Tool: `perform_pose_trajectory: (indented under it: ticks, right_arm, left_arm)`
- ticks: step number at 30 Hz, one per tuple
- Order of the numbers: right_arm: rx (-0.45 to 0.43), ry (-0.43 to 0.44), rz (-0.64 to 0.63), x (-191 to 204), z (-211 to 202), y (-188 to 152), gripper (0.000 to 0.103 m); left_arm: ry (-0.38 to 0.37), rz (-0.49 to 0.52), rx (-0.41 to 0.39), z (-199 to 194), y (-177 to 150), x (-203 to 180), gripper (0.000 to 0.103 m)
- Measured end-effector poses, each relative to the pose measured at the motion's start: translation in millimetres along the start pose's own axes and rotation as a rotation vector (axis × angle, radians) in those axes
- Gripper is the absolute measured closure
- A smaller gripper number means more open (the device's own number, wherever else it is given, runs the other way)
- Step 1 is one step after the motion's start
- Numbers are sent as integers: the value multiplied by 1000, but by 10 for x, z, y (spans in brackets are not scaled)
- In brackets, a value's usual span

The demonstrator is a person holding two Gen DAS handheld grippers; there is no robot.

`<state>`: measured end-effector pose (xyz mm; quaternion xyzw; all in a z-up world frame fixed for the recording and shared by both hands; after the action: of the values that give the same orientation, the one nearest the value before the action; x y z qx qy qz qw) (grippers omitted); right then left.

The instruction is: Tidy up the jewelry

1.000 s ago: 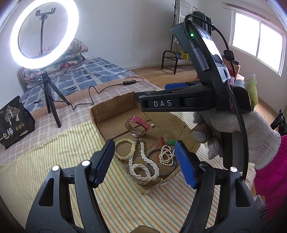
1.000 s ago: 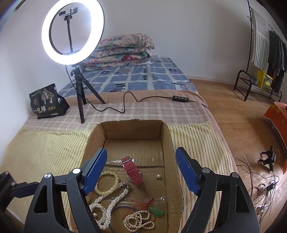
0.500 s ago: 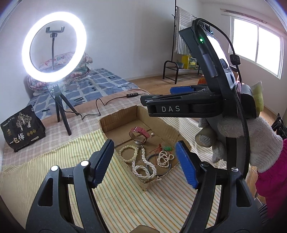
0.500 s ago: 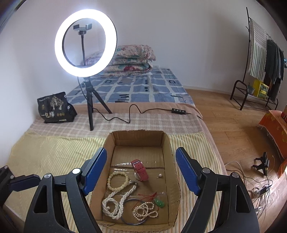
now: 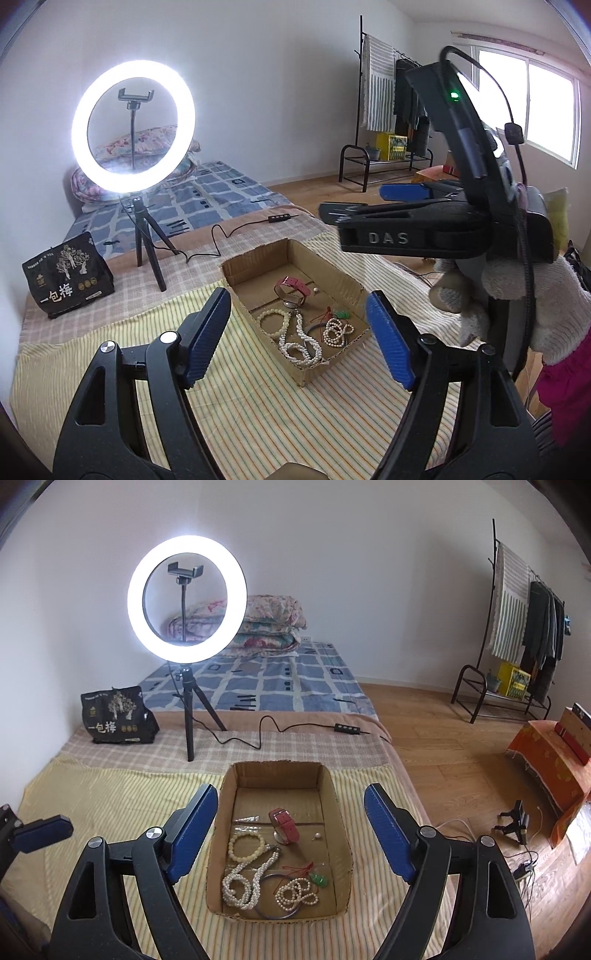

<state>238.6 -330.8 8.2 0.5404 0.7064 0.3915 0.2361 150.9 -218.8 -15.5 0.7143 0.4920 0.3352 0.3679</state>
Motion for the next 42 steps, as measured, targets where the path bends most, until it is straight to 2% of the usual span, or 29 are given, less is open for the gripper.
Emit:
perform_pose_trajectory:
  ticks: [2,6,10,15,17,30,42]
  right_arm:
    - [-10,0,-2,38,-86,-2,21]
    - [-30,-21,-10,109,-254,0,21]
    - [-50,-38,-20,173,-372,-1,19]
    - [-79,-53,-13,237,-474,-43,19]
    - [-88,-56,-6,254,-500,-60,19]
    - [-129,-67,-27,441,-597,-139,19]
    - [-129,-76,-28,421,-572,-169,19]
  left_arm:
    - [9,-7,-9,-71,-5,44,19]
    - [23,-20,-15,-162,-12,150,18]
    - [46,-29,-33,-261,-13,253,7]
    - [81,-30,-52,-342,-18,381,5]
    - [96,-32,-58,-370,-21,426,1]
    - [203,-28,-58,-453,-44,611,0]
    - [205,-28,-57,-458,-44,616,0]
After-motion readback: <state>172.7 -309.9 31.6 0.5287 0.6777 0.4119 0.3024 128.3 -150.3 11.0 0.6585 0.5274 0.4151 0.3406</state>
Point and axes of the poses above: each gripper's, at about its wrist camera, not at the fingertips, and z roughly the way its jaws point, x to its left, y to its top, the point moved 8 cm from there along z, roughly the way its jaws point, and after that the axes turned 15 degrees about y, right-handed, at the moved point
